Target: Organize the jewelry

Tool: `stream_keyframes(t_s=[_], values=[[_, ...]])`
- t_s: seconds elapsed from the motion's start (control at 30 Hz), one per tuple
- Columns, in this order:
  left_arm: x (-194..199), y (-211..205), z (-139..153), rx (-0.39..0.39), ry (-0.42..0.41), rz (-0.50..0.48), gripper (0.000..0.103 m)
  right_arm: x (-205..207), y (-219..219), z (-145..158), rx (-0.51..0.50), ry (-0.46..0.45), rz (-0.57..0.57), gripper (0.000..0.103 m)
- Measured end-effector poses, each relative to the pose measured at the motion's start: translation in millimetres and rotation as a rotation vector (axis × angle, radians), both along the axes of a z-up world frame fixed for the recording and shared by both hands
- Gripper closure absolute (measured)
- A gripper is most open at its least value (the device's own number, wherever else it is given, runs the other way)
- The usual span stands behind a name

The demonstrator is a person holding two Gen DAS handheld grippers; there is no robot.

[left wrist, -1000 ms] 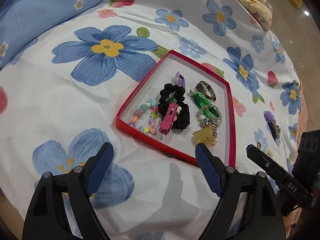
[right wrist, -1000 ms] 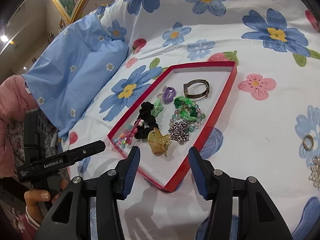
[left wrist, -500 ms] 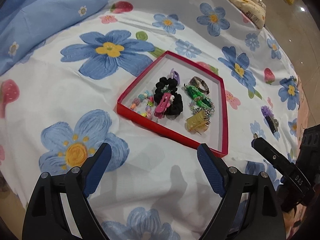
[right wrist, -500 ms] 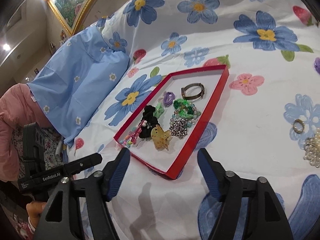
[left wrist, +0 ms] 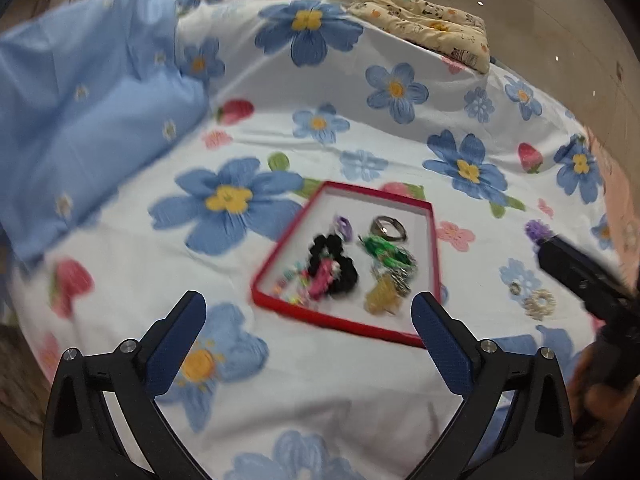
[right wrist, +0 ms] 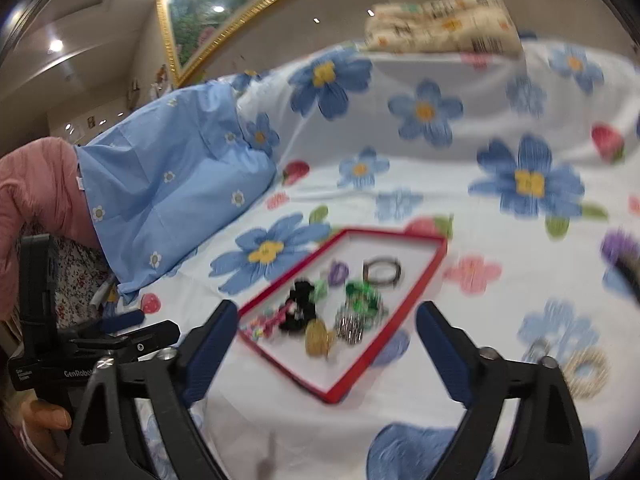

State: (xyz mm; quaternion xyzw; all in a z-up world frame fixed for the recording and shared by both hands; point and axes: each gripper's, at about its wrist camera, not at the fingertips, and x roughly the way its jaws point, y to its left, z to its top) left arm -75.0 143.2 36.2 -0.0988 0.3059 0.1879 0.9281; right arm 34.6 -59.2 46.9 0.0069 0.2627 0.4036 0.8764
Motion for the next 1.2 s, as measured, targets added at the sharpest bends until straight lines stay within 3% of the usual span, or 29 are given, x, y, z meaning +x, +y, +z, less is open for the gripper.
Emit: stream_keyframes(t_s=[0.17, 0.4, 0.57, 1.2], values=[[2.0, -1.6, -15.6, -0.005, 0.009, -0.009, 0.0, -5.4, 0.0, 3.0, -0.03, -0.058, -0.024, 0.0], [-2.8, -12.8, -44.7, 0.017, 0.067, 0.001, 0.0, -8.7, -9.5, -50.4, -0.067, 0.035, -0.057, 0.0], [-3.1, -18.1, -53.0, 0.024, 0.083, -0.004, 0.0, -9.4, -9.6, -63.5, -0.092, 0.056, -0.06, 0.0], [-9.5, -27.7, -45.7, 0.059, 0.057, -0.015, 0.0, -19.4, -7.2, -63.3, -0.106, 0.021, -0.054, 0.0]])
